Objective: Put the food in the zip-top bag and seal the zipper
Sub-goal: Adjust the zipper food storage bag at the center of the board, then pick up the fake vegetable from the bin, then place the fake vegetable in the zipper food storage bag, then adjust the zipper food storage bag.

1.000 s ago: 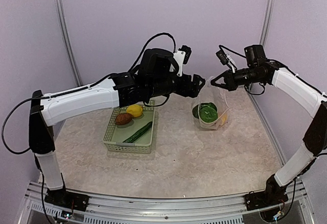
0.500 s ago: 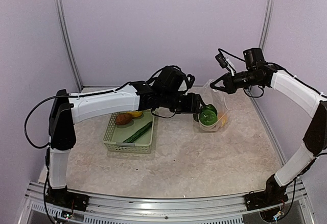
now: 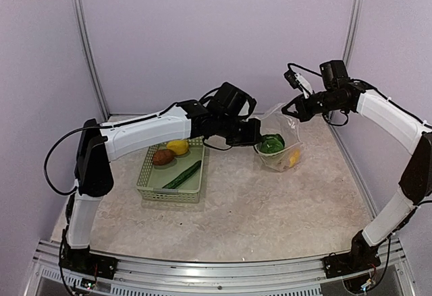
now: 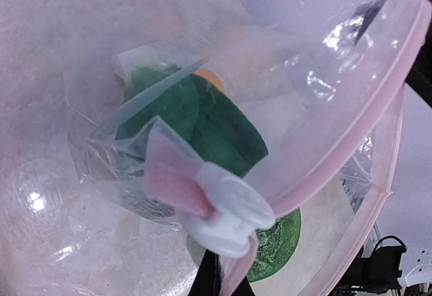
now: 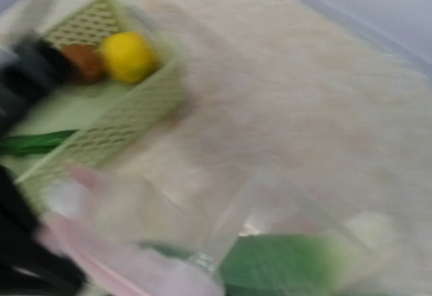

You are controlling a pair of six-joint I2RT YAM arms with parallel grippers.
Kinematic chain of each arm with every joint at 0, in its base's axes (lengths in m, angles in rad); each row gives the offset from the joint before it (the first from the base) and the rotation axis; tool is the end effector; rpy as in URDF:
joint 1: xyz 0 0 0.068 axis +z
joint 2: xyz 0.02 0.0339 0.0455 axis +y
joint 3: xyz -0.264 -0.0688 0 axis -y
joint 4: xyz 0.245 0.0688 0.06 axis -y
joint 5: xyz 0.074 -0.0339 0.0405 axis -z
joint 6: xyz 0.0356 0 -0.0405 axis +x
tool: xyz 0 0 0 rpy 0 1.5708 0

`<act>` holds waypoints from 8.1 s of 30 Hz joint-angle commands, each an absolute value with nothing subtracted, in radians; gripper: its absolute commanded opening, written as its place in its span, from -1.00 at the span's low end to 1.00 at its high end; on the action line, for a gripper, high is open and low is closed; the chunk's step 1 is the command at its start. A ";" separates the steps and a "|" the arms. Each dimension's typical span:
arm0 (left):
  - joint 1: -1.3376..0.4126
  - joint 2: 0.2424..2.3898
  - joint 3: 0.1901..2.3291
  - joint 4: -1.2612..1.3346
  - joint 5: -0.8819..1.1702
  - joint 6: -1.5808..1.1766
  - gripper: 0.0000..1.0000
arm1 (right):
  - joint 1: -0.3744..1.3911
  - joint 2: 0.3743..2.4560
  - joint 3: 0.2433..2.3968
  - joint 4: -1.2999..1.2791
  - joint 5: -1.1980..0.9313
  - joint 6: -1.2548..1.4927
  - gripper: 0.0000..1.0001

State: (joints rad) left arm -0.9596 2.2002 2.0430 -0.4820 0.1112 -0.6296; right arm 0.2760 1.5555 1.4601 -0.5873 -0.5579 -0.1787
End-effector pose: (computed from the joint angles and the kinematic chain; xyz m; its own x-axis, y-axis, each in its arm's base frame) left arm 0.2920 -0.4237 0.2826 -0.7860 0.1020 -0.6097 0.4976 0.6897 -0.5261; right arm 0.3282 0.1125 0.3481 -0.4860 -0.2944 -0.8229 -0.7243 0.6626 0.1908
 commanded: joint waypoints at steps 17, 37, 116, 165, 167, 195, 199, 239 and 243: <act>-0.877 2.322 2.443 -0.403 0.057 -0.441 -1.00 | 0.217 1.568 1.741 -0.608 -0.179 -0.225 -1.00; -0.877 2.163 1.869 -0.357 0.092 -0.379 -0.16 | 0.242 1.578 1.357 -0.429 -0.585 -0.208 -1.00; -0.651 1.992 1.708 -0.997 -0.304 -0.102 0.07 | 0.194 1.390 1.145 -0.319 -0.656 -0.246 -1.00; -0.960 2.208 1.976 0.055 0.245 -0.357 -0.20 | 0.266 1.665 1.588 -0.568 -0.769 -0.003 -1.00; -0.957 2.246 2.013 0.028 0.223 -0.349 -0.19 | 0.267 1.660 1.588 -0.568 -0.779 -0.003 -1.00; -0.977 2.306 2.171 -0.092 -0.131 -0.261 0.89 | 0.259 1.629 1.579 -0.516 -0.832 0.103 -1.00; -1.005 2.219 2.097 -0.078 -0.148 -0.227 0.91 | 0.250 1.641 1.594 -0.513 -0.837 0.107 -1.00; -0.832 2.276 2.275 -0.390 0.135 -0.643 -1.00 | 0.190 1.708 1.727 -0.567 -0.642 -0.073 -1.00; -0.815 2.310 2.420 -0.252 0.169 -0.593 -1.00 | 0.100 1.735 1.970 -0.640 -0.554 -0.067 -1.00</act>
